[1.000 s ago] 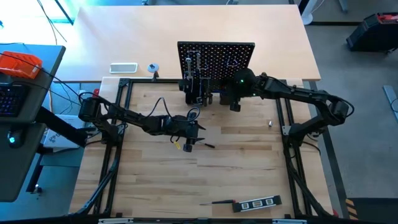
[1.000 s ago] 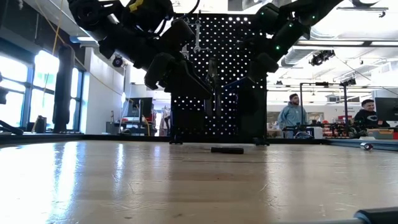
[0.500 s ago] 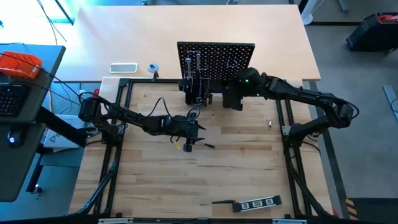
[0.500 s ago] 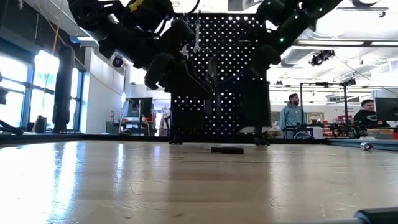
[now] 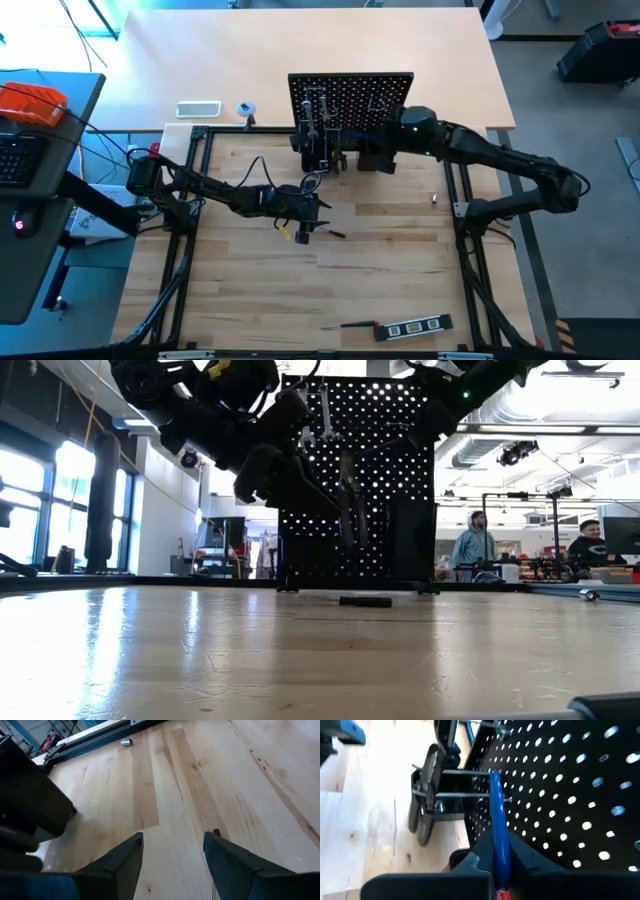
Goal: Hang tools onto peg board
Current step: Hang the pick tool on the pegboard
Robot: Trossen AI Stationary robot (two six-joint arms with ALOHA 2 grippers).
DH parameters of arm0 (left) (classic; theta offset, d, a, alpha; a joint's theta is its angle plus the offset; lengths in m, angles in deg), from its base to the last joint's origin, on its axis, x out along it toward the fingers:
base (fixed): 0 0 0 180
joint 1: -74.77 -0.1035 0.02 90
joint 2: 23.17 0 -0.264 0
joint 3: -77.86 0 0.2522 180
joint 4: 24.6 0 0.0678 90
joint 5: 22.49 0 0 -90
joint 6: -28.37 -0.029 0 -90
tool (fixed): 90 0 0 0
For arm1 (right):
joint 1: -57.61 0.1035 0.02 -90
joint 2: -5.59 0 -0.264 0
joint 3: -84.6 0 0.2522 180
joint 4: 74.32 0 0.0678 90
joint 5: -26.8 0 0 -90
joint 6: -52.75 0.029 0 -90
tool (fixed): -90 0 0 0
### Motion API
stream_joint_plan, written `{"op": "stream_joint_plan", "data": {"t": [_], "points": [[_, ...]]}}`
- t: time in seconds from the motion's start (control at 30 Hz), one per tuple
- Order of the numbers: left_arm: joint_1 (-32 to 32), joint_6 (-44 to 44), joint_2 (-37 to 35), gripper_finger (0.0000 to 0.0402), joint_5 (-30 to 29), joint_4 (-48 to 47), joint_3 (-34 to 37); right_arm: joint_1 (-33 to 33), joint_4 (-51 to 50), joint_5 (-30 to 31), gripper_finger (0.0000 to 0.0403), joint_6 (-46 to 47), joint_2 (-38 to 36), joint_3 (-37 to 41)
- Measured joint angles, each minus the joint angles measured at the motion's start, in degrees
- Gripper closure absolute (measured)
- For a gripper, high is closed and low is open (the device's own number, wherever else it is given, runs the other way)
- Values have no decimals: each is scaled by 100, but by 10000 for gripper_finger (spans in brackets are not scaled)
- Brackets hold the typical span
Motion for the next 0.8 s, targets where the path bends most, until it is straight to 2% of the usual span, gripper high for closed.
{"op": "stream_joint_plan", "data": {"t": [0.17, 0.47, 0.63, 0.8], "points": [[2, 1, 0, 202, 2, -10, 0, 155, 103, -45, 393, 3, -132, 3], [0, -1, 0, 202, -7, 10, 0, 198, 546, -127, 393, 42, -1066, -20], [0, 3, 0, 202, -13, 37, 0, 106, 287, -792, 393, 265, -1242, -455], [0, 105, 0, 202, -13, 113, 0, -14, -154, -1085, 393, -35, -1105, -1223]]}}
